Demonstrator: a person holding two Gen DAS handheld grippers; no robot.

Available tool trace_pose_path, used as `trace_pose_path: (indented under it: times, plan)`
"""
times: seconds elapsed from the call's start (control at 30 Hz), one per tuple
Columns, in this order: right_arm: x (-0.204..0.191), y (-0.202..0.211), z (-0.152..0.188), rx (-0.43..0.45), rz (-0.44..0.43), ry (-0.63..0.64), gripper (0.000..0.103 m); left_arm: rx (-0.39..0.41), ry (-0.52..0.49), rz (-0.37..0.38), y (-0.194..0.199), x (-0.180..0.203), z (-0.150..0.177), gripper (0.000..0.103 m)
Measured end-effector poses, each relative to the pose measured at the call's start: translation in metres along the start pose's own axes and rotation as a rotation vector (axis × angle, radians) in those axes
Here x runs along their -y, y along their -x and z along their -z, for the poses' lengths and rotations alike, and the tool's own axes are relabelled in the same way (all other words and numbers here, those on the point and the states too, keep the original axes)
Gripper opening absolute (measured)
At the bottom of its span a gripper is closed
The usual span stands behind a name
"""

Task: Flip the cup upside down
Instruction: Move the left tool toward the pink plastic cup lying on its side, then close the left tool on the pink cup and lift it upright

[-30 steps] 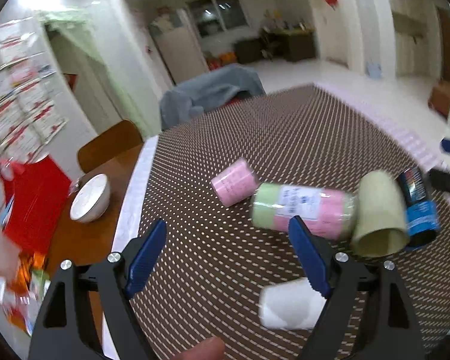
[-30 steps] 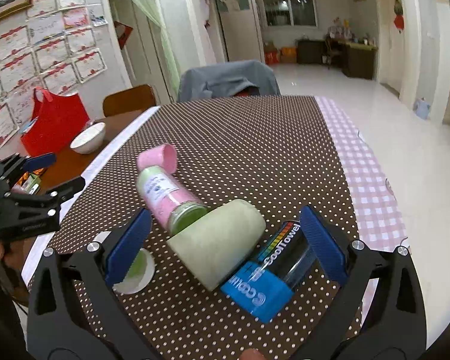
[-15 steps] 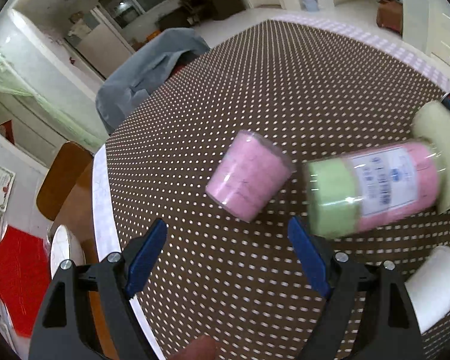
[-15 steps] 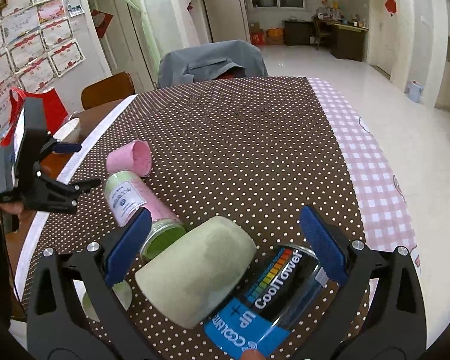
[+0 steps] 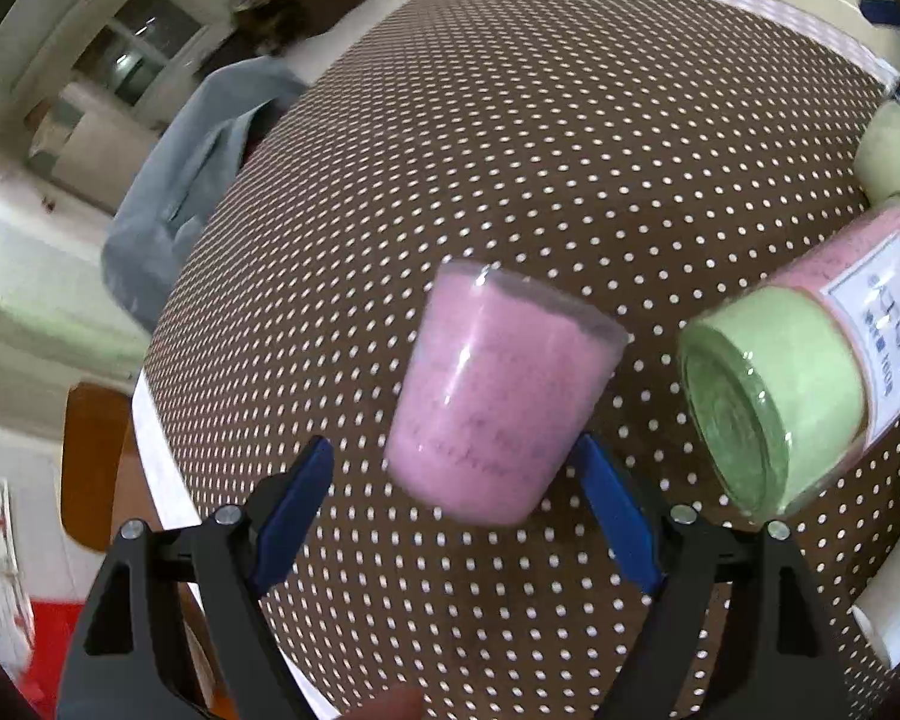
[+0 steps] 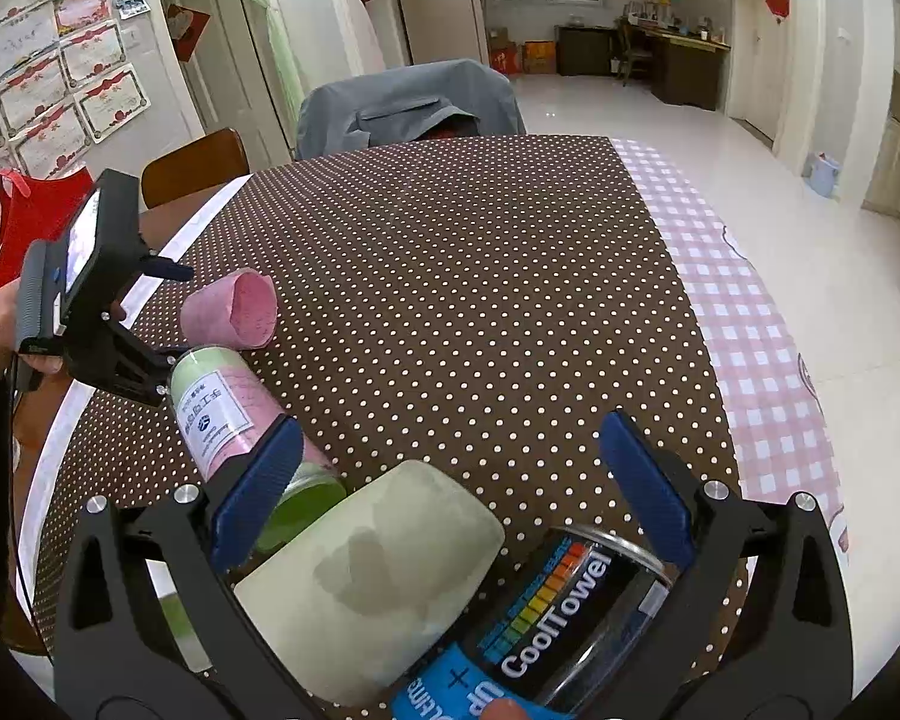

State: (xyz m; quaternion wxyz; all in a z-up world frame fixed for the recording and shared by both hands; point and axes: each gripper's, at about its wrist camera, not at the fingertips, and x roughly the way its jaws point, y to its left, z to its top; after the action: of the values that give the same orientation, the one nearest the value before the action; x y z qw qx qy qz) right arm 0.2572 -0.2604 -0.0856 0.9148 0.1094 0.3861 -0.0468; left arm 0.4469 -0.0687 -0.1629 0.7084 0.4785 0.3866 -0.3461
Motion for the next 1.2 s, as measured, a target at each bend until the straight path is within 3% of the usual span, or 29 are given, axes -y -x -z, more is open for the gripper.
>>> trace_pose_path:
  times: [0.13,0.27,0.3,0.33,0.63,0.83,1.2]
  plan:
    - [0.003,-0.002,0.001,-0.003,0.000,-0.006,0.097,-0.010,-0.029,0.045,-0.010,-0.001,-0.010,0.082]
    - [0.007,-0.003,0.002,-0.009,0.001,-0.017,0.097,-0.007,0.020,0.089,-0.015,-0.001,-0.012,0.080]
    - [0.008,-0.004,0.003,-0.009,0.001,-0.018,0.097,-0.007,0.043,0.111,-0.017,-0.003,-0.012,0.067]
    - [0.009,-0.003,0.003,-0.009,0.000,-0.020,0.097,0.000,0.088,0.143,-0.016,-0.006,-0.011,0.062]
    - [0.016,0.015,0.008,0.018,-0.026,-0.040,0.097,-0.026,0.257,0.107,0.005,-0.018,0.018,0.061]
    - [0.014,0.038,0.020,0.042,-0.055,-0.048,0.097,-0.014,0.322,0.071,0.062,0.007,0.047,0.061]
    - [0.027,0.105,0.054,0.116,-0.105,-0.065,0.097,0.064,0.343,-0.050,0.186,0.061,0.067,0.061]
